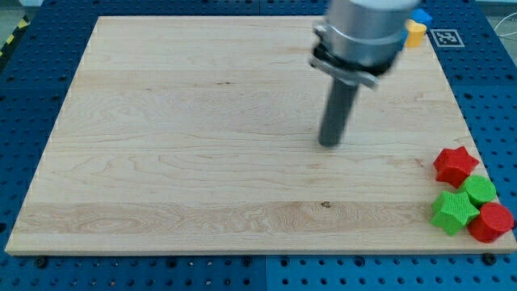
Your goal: Move your arm closer to the yellow hexagon
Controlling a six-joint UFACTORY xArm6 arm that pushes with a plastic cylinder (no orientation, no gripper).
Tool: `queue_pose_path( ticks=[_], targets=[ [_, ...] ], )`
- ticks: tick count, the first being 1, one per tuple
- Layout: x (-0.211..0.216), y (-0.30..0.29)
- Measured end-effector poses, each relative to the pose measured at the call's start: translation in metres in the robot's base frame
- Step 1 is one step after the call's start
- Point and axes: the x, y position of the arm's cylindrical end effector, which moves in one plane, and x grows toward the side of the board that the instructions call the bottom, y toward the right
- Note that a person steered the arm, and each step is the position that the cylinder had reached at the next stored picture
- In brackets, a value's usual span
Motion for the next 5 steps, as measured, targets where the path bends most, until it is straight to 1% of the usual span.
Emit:
queue_pose_path(
  ticks=[1,3,4,5],
  targets=[
    [-0.076,-0.012],
    [-0.214,0.033],
    [-0.257,0.046],
    [-0.257,0.046]
  ],
)
